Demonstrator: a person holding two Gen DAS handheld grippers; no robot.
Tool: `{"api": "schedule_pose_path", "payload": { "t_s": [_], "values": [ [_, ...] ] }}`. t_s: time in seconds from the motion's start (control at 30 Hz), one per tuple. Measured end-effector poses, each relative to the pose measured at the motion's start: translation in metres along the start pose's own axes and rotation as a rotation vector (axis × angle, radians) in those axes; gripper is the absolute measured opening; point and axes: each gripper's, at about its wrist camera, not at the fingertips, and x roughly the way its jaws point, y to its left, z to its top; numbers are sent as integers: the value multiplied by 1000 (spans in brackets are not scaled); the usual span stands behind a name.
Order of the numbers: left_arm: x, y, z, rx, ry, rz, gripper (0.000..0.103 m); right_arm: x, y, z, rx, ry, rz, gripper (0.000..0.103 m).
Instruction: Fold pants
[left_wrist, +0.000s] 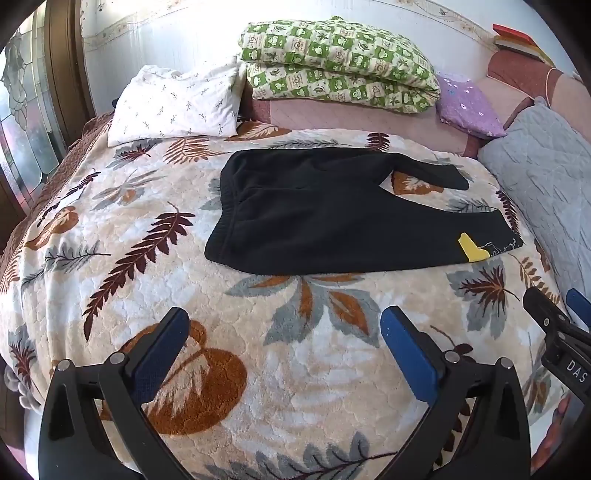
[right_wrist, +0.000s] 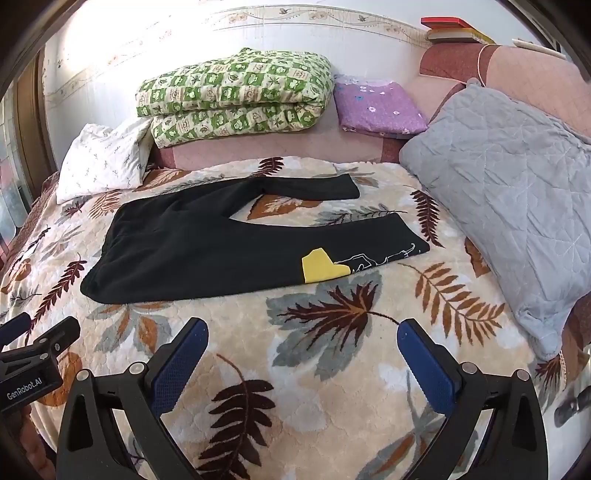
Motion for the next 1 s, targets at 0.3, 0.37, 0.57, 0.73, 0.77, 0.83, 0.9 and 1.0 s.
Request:
{"api": "schedule_pose_path", "payload": {
  "t_s": [0.3,0.37,0.57,0.73,0.77,0.83,0.9,1.0],
  "values": [
    [6,7,1,-58,46,-36,103,2,-6,-2,17,12,9,103],
    [5,7,1,-53,38,-31,103,2,-6,-2,14,16,8,103],
    [4,3,0,-21,32,-28,103,2,-5,-1,11,18,7,103],
    [7,2,-1,-20,48,-35,103,1,-3,-2,8,17,7,103],
    [7,2,0,-18,48,-34,103,1,-3,-1,9,16,7,103],
    [7,1,0,-15,48,-34,103,2,-3,-1,8,16,7,103],
    [7,1,0,-14,49,-35,103,3,-4,0,9,19,8,103],
    [8,1,0,-16,51,-35,103,4,-5,0,10,22,9,103]
  ]
}}
